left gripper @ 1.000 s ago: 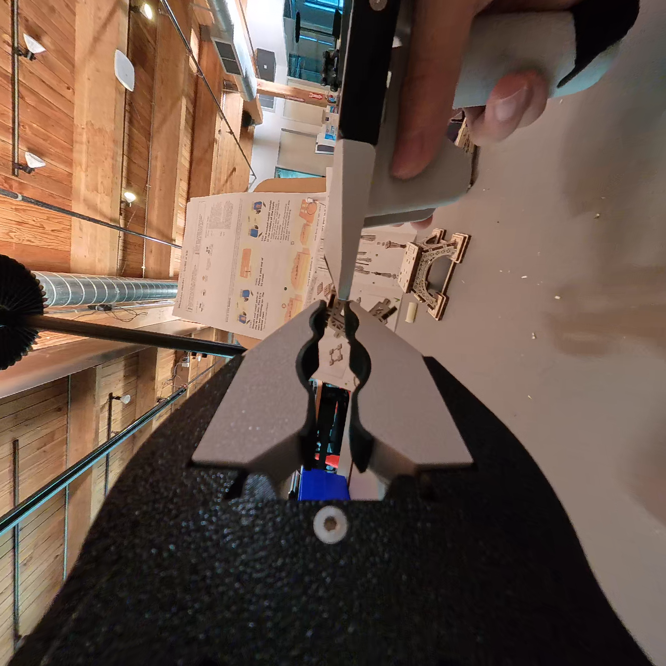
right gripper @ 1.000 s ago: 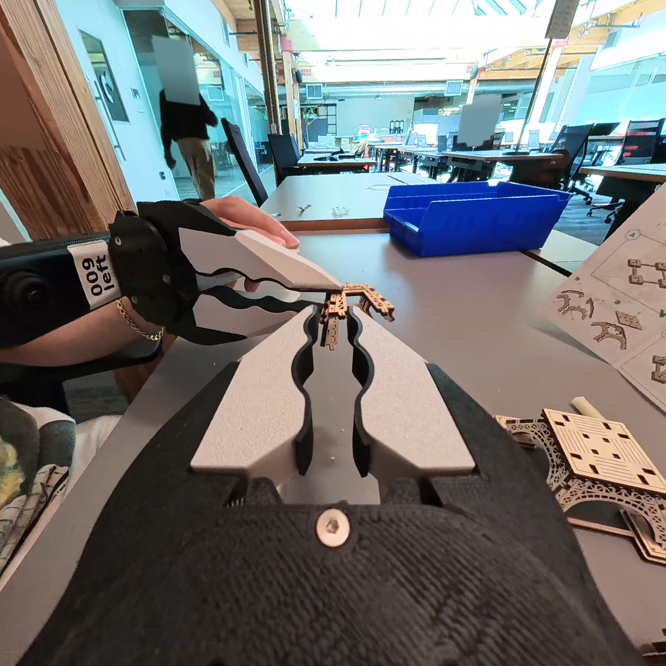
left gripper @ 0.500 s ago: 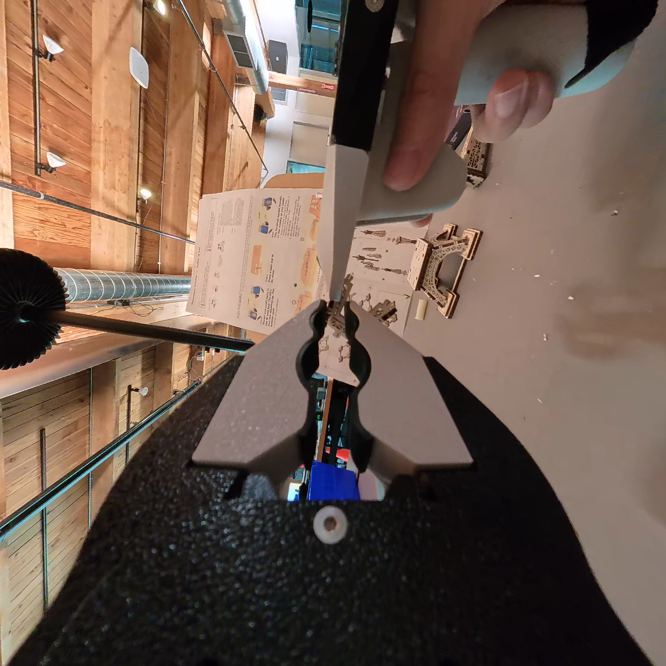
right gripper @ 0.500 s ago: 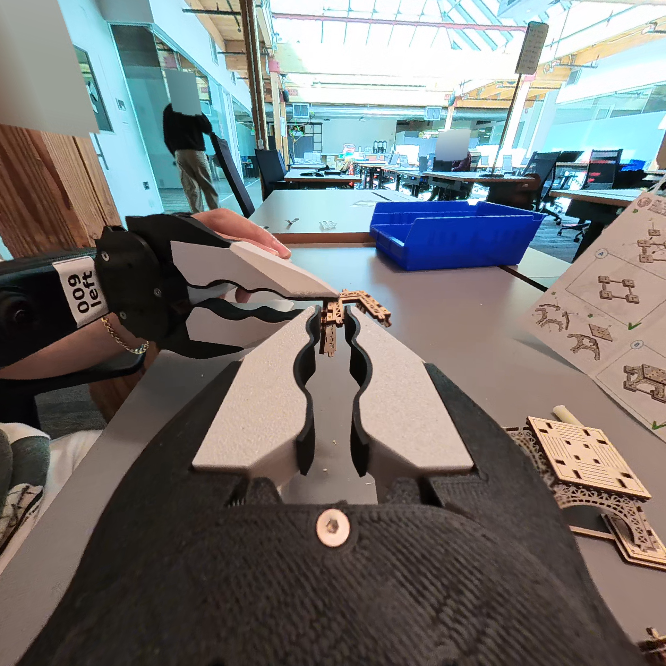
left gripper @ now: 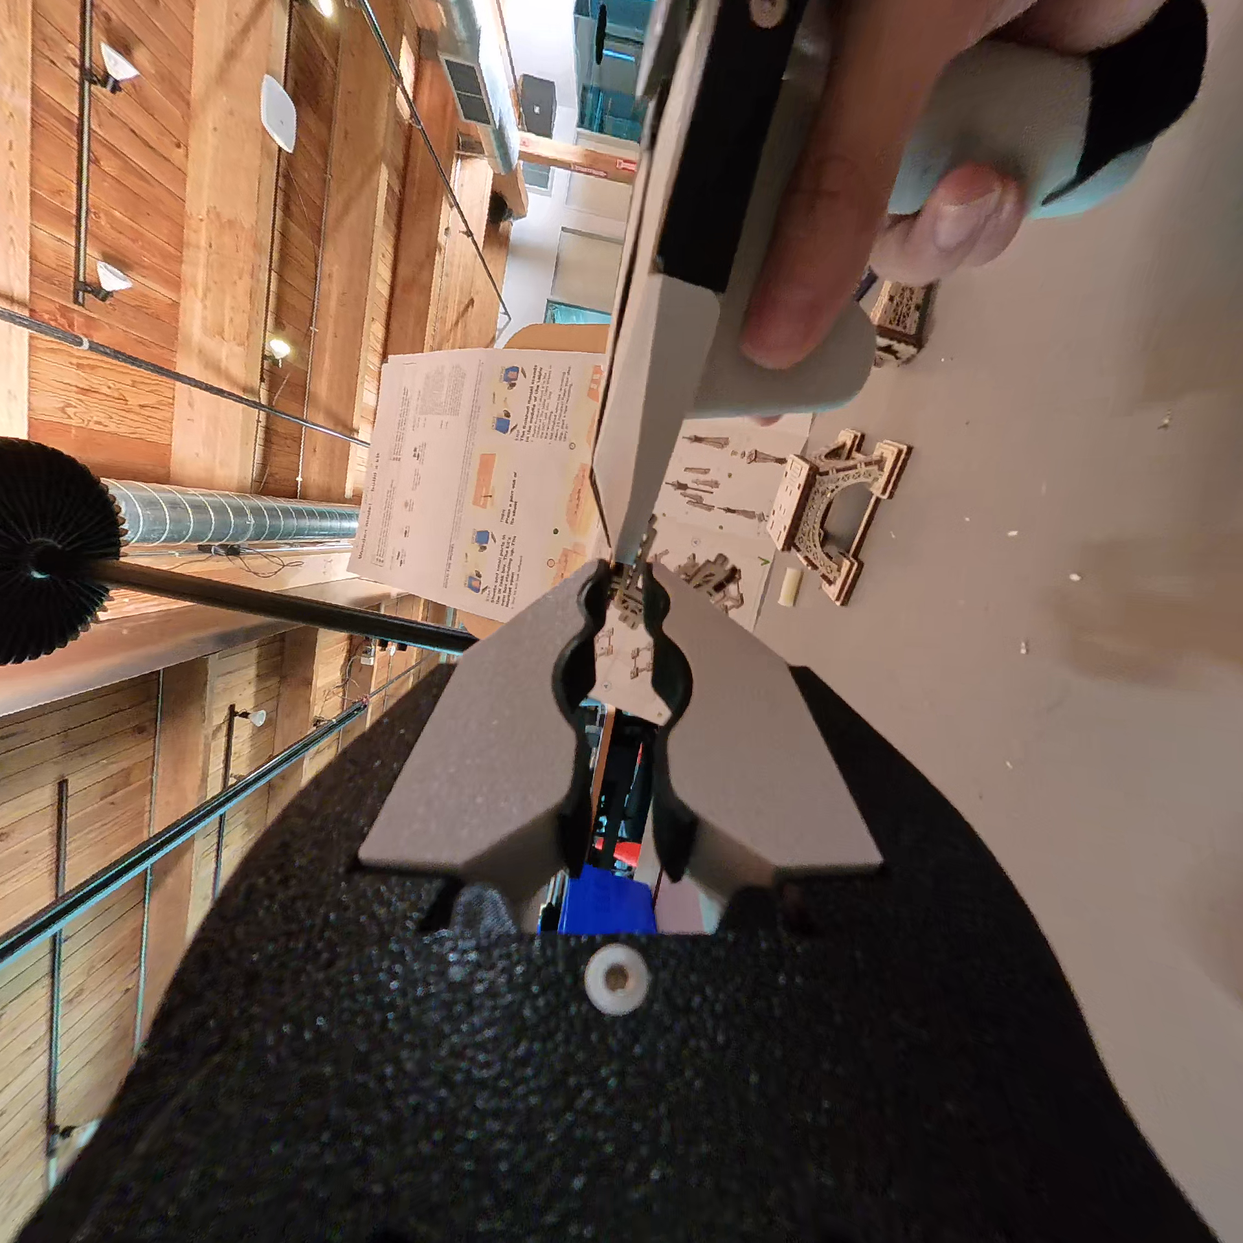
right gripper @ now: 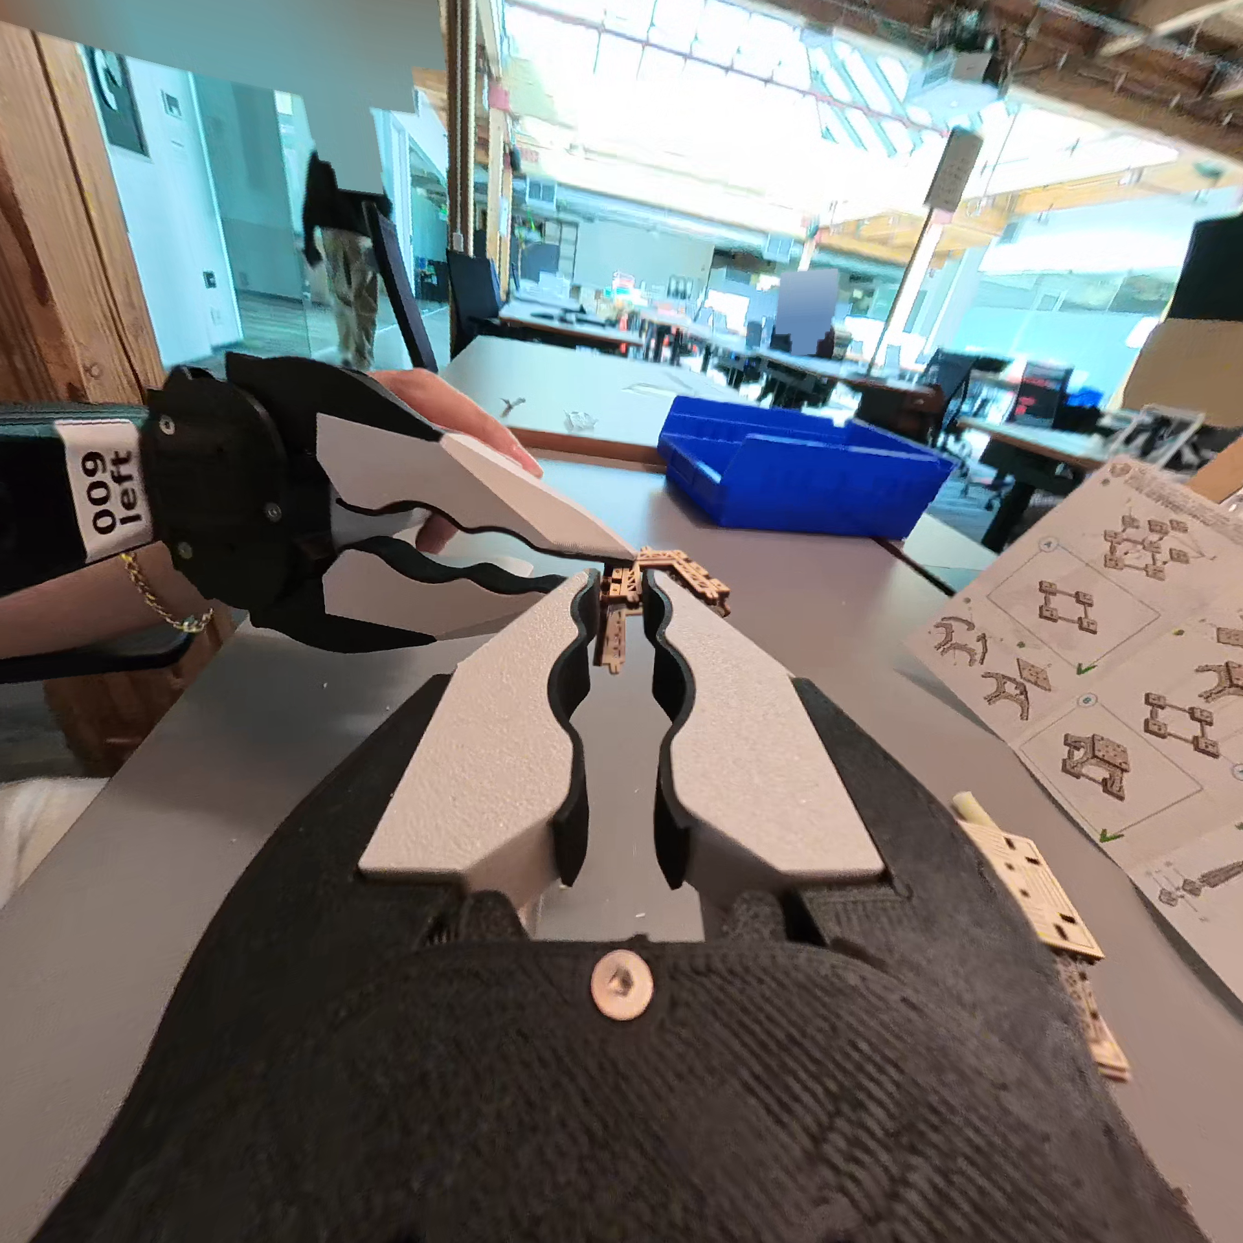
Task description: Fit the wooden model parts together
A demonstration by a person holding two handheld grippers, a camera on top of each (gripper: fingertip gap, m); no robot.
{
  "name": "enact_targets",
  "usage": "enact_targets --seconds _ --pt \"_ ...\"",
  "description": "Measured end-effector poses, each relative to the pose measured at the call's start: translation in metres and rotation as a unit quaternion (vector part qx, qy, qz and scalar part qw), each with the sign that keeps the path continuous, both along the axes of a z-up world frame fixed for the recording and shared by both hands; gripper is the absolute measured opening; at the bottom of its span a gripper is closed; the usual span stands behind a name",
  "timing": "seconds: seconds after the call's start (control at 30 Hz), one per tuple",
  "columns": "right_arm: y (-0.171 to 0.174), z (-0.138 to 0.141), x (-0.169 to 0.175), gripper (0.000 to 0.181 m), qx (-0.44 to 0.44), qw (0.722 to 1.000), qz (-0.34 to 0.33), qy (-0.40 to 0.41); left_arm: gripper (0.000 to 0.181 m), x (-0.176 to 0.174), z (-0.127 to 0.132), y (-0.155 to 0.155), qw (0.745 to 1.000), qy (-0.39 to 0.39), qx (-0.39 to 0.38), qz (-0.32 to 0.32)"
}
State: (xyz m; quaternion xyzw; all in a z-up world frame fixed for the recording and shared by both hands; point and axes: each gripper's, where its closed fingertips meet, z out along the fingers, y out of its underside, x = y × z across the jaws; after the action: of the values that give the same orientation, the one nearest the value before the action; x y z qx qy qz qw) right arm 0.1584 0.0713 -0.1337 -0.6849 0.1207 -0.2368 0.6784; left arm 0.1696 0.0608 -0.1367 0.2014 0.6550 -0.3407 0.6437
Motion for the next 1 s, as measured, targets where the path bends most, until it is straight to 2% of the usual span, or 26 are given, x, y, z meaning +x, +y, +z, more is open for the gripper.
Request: enact_targets --seconds 0.13,0.4,0.77,0.9,1.0 --pt "-0.0017 -0.0001 -0.0023 0.011 -0.005 1.000 -0.001 -0.023 0.007 -0.0018 -0.0015 -0.0020 1.000 0.023 -0.009 -0.012" --pt "-0.0033 0.0029 -0.0063 0.011 0.019 0.999 0.030 0.013 0.007 -0.0039 0.0012 -0.0020 1.000 0.019 -0.012 -0.014" --pt "0.0000 0.0024 -0.0001 0.011 0.012 1.000 -0.001 0.012 0.007 0.0011 0.0025 0.0019 1.000 0.007 0.000 0.017" --pt "-0.0013 0.0021 0.0004 0.010 0.034 0.999 0.008 0.041 0.007 0.0013 0.0021 0.0010 0.999 -0.021 0.012 0.028" --pt "-0.0013 0.0022 0.0028 0.011 0.048 0.997 -0.008 0.053 0.007 0.0016 0.0045 0.0014 0.995 -0.077 0.027 0.049"
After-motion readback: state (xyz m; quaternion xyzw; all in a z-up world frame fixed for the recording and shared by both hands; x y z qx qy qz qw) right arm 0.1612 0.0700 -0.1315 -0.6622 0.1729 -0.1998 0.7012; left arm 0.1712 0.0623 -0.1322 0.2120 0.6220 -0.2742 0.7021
